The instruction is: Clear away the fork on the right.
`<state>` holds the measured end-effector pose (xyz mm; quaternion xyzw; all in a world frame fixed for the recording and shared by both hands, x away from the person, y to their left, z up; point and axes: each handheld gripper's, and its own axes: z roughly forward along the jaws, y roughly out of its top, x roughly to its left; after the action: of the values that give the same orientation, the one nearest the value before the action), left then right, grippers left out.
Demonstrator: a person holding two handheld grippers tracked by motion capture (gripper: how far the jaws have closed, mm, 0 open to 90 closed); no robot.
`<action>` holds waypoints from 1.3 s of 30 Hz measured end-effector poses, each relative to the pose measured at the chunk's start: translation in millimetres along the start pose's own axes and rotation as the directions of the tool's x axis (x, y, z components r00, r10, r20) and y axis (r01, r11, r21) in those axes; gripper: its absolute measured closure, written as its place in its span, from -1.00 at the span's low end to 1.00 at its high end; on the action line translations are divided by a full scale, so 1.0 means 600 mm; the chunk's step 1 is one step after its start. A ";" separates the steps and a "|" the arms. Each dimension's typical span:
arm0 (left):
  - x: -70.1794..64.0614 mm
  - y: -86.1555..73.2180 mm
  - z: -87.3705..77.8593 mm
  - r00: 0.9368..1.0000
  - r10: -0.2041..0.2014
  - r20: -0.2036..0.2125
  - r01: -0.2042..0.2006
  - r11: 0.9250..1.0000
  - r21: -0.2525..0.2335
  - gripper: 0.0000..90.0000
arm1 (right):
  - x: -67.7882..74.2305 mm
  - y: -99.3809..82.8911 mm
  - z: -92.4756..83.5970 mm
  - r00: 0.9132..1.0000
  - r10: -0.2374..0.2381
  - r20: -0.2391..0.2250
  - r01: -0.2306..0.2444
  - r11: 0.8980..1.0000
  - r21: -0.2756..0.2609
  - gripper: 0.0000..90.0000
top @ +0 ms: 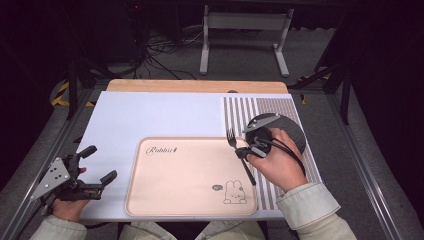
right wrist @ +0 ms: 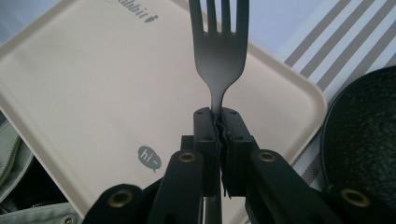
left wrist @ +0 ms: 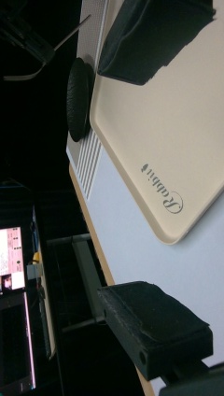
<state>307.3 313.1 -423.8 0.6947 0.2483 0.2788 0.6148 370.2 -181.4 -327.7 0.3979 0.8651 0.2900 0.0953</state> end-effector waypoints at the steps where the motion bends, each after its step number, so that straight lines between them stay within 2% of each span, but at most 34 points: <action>1: 0.000 0.000 0.000 1.000 0.001 0.000 -0.001 1.000 0.000 -0.99 | 0.000 0.000 0.004 1.000 0.010 0.001 -0.010 1.000 0.015 0.93; 2: 0.000 0.000 0.000 1.000 0.001 0.000 -0.001 1.000 0.000 -0.99 | 0.000 0.000 0.004 1.000 0.010 0.001 -0.010 1.000 0.015 0.93; 4: 0.000 0.000 0.000 1.000 -0.001 -0.001 0.001 1.000 -0.002 -0.99 | 0.002 -0.002 0.017 0.999 0.040 0.006 -0.041 0.998 0.050 0.93; 11: 0.000 0.000 0.000 1.000 0.001 0.001 -0.001 1.000 -0.001 -0.99 | 0.006 -0.004 0.040 0.998 0.063 -0.015 -0.061 0.994 0.094 0.93; 17: 0.000 0.000 0.000 1.000 0.001 0.001 -0.001 1.000 -0.002 -0.99 | 0.008 -0.009 0.062 0.995 0.096 -0.016 -0.093 0.985 0.147 0.93; 19: 0.000 0.000 0.000 1.000 0.001 0.001 -0.001 1.000 -0.001 -0.99 | 0.009 -0.010 0.065 0.996 0.093 -0.017 -0.090 0.984 0.155 0.93; 20: 0.000 0.000 0.000 1.000 0.001 0.001 -0.001 1.000 -0.001 -0.99 | 0.009 -0.011 0.073 0.994 0.104 -0.028 -0.098 0.981 0.168 0.93; 32: 0.000 0.000 0.000 1.000 0.000 0.002 0.000 1.000 -0.003 -0.99 | 0.005 -0.014 0.101 0.989 0.146 -0.036 -0.136 0.971 0.196 0.93; 39: 0.000 0.000 0.000 1.000 -0.002 0.003 0.002 1.000 -0.002 -0.99 | -0.001 -0.017 0.121 0.985 0.169 -0.036 -0.159 0.968 0.193 0.92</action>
<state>307.5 313.2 -423.7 0.6940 0.2479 0.2775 0.6163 393.2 -156.2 -392.9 0.4678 0.8550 0.2235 0.0100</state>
